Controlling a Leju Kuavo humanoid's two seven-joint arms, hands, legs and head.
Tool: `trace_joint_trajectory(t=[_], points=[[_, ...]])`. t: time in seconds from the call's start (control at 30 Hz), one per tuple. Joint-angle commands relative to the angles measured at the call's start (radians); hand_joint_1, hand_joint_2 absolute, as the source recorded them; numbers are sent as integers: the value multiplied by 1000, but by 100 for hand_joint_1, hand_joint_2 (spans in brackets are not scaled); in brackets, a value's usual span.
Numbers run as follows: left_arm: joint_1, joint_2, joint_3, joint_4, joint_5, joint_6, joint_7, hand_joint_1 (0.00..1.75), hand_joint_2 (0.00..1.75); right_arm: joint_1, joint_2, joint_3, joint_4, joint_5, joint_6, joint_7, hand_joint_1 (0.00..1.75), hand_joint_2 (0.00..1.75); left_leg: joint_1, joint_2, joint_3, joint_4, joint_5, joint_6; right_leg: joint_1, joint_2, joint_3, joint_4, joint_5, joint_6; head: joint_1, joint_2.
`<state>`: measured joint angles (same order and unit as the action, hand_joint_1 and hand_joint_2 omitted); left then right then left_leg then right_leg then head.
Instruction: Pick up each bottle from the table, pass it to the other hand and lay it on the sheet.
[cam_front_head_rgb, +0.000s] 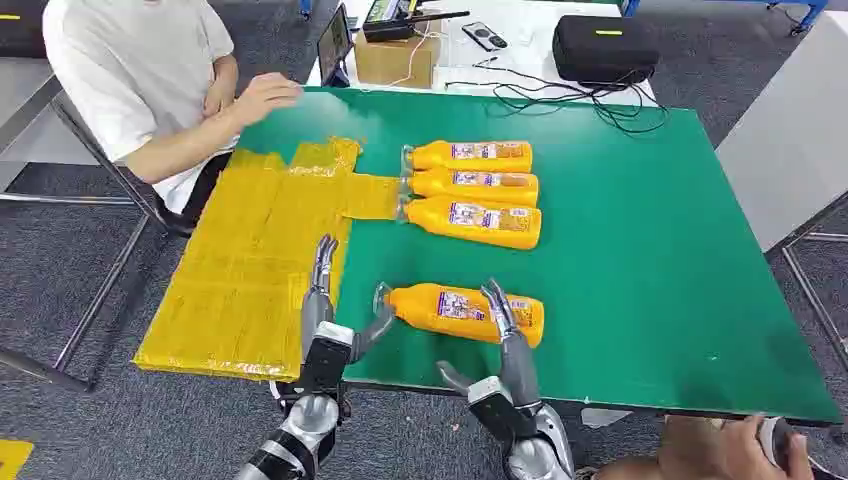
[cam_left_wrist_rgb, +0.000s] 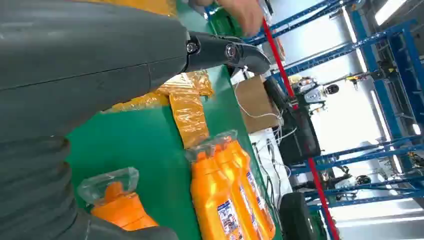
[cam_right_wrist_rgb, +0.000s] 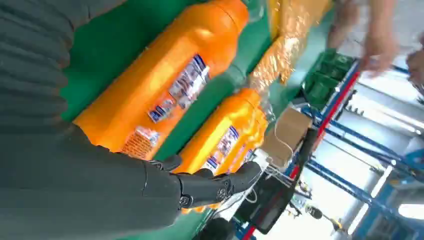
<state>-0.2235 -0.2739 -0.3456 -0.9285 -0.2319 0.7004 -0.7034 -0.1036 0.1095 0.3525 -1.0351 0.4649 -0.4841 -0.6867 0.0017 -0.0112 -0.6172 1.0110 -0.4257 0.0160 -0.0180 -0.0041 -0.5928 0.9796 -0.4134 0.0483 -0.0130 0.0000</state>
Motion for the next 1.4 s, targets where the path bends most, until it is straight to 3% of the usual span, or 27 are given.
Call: trace_joint_trajectory(t=[0.03,0.1,0.27,0.37,0.7,0.9,1.03,1.13,1.3,1.33,1.37,1.4], points=[[-7,65,-103,-65,105,-7,5,0,175,-121,-35,22,184,160,-4,121,0,175,0,3,4,0,-1,-1,1,2,3,0,0,-2,0,0],[-7,65,-103,-65,105,-7,5,0,175,-121,-35,22,184,160,-4,121,0,175,0,3,3,-1,-1,-1,0,3,2,-1,0,-2,0,0],[20,70,-117,-141,127,-27,5,0,175,-251,-82,34,302,297,18,226,0,175,0,4,3,0,-1,0,0,3,2,0,0,-1,0,0],[23,68,-119,-146,135,-37,5,0,175,-291,-105,68,298,413,-35,289,0,175,0,2,2,0,0,0,0,2,1,0,1,0,0,0],[27,70,-118,-138,128,-45,5,0,175,-350,-127,109,260,549,-38,384,0,175,0,5,5,1,-2,-1,0,4,4,1,0,-2,0,0],[11,73,-93,-130,130,-43,5,0,175,-450,-148,196,321,652,205,495,0,175,0,3,2,0,0,0,0,3,1,0,1,0,0,0],[10,73,-87,-131,131,-45,5,0,175,-463,-156,208,335,665,237,505,0,175,0,3,5,0,-1,-1,1,3,4,0,0,-2,0,0],[5,72,-65,-127,123,-41,5,0,175,-531,-183,278,382,710,401,559,0,175,0,3,4,1,-1,0,0,3,3,1,0,-1,0,0],[4,73,-51,-111,112,-48,5,0,175,-598,-230,339,418,722,556,580,0,175,0,1,2,0,1,0,0,1,2,0,1,0,0,0],[4,70,-48,-107,110,-48,5,0,175,-609,-243,341,421,701,595,568,9,175,0,2,5,1,0,0,0,1,4,0,0,-1,0,0],[4,69,-48,-105,106,-47,5,0,175,-614,-254,353,418,697,608,566,140,175,0,1,3,0,1,0,0,1,3,0,1,-1,0,0],[4,67,-47,-100,104,-49,5,0,175,-621,-261,366,422,699,626,566,173,175,0,1,4,1,0,0,1,1,4,0,0,-1,0,0]])
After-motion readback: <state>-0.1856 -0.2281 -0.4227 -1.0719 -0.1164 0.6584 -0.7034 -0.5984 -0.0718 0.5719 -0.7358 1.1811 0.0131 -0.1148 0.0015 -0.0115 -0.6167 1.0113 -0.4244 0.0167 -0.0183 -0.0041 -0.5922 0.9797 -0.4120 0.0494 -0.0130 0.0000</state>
